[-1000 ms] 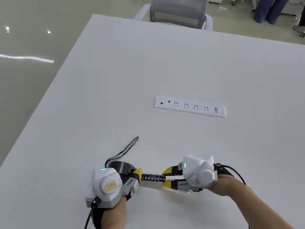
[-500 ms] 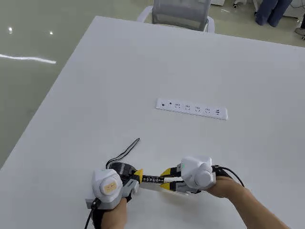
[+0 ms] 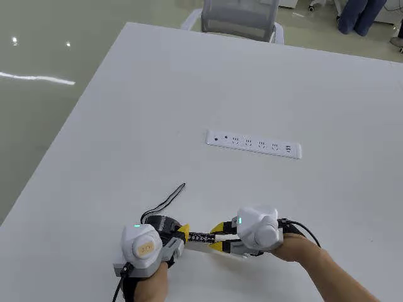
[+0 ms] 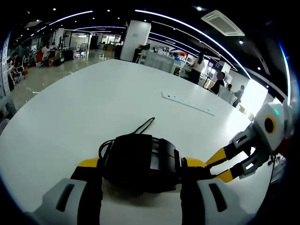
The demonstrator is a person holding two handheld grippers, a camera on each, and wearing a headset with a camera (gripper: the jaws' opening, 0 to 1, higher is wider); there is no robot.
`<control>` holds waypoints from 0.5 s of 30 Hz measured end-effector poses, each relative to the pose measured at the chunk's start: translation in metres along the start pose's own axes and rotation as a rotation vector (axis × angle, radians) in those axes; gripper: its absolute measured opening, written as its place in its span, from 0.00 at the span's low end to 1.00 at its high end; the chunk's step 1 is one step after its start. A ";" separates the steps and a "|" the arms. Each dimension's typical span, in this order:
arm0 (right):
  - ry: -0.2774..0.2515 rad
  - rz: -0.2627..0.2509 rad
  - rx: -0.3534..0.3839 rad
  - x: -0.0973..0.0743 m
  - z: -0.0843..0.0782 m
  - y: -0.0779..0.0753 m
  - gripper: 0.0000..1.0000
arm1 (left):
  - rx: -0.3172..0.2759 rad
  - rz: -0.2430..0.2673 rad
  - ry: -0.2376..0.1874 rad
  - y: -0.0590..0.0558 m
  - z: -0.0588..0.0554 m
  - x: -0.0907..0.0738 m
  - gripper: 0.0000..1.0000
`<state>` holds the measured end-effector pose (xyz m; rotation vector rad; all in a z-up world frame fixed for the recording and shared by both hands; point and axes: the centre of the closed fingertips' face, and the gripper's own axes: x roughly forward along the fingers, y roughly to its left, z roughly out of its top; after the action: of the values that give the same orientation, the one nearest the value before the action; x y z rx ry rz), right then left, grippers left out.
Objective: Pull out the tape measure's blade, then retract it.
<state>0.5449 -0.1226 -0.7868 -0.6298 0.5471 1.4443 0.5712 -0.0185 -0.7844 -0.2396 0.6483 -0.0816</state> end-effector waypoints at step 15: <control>-0.003 0.003 0.001 0.005 0.003 0.000 0.13 | 0.005 -0.004 0.001 0.000 0.000 0.001 0.65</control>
<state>0.5449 -0.1168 -0.7877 -0.6263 0.5463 1.4476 0.5719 -0.0187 -0.7847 -0.2361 0.6486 -0.0871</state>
